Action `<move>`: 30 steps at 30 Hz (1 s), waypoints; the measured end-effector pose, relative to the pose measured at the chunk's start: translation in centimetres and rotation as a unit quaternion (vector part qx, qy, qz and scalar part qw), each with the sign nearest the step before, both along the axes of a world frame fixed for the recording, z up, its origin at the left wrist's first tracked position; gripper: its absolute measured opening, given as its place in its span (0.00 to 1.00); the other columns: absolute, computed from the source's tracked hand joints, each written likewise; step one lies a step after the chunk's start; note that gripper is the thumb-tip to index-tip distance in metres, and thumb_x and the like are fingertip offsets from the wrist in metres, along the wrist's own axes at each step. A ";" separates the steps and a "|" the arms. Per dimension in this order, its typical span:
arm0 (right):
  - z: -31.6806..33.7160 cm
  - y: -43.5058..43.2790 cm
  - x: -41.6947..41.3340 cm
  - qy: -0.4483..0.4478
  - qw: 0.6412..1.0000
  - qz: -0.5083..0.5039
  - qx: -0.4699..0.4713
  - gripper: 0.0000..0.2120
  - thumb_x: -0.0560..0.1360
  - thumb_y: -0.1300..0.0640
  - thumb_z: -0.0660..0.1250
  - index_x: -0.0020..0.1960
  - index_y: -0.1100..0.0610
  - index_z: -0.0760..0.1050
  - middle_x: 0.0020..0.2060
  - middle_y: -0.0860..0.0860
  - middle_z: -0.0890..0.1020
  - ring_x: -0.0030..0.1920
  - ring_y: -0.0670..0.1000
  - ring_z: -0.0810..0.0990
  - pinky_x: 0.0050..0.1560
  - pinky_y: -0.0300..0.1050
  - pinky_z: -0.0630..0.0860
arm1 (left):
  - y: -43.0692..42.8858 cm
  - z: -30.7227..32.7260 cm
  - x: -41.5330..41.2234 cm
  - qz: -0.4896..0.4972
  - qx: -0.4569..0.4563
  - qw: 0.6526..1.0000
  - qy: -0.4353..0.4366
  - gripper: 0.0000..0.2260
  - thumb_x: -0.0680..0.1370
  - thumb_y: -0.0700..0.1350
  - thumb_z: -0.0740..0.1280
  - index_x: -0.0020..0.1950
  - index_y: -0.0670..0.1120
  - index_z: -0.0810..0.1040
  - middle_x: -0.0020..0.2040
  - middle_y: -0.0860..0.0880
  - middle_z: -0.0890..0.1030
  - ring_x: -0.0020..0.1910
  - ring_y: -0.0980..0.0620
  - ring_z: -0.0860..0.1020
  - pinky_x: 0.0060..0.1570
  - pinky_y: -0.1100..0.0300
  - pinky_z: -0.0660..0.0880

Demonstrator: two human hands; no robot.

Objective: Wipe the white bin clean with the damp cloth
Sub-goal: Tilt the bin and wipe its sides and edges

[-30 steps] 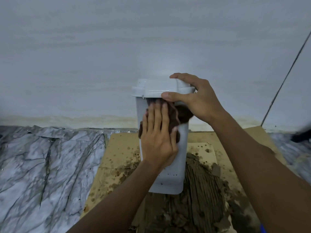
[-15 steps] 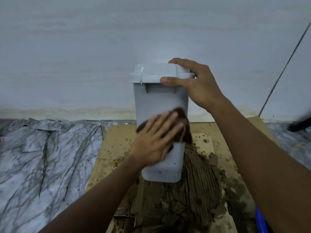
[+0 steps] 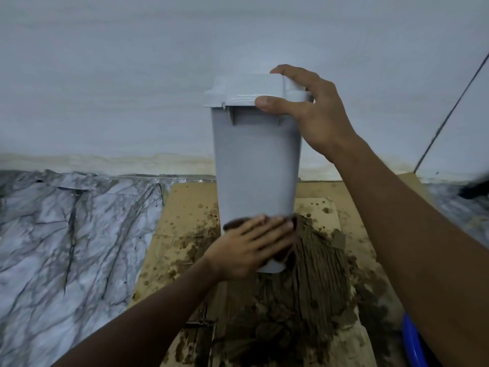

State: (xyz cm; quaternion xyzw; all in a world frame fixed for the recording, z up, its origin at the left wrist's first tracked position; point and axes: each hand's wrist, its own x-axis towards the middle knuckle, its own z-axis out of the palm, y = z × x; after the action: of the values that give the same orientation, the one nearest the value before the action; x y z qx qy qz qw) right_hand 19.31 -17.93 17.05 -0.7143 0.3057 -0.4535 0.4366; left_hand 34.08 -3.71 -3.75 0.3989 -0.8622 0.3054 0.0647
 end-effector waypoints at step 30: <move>0.2 -0.3 -1.1 -0.016 1.000 0.005 0.002 0.24 0.62 0.45 0.80 0.57 0.50 0.82 0.59 0.48 0.80 0.59 0.48 0.79 0.55 0.40 0.79 | 1.4 -3.9 1.6 -0.005 0.001 0.999 -0.049 0.37 0.80 0.54 0.62 0.83 0.44 0.50 0.83 0.40 0.42 0.82 0.42 0.46 0.80 0.46 0.40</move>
State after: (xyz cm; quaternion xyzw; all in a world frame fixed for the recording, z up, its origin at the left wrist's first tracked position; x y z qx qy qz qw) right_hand 18.20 -18.25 17.25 -0.7074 0.2960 -0.4625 0.4452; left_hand 35.73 -2.29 -7.62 0.3788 -0.8667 0.3237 0.0233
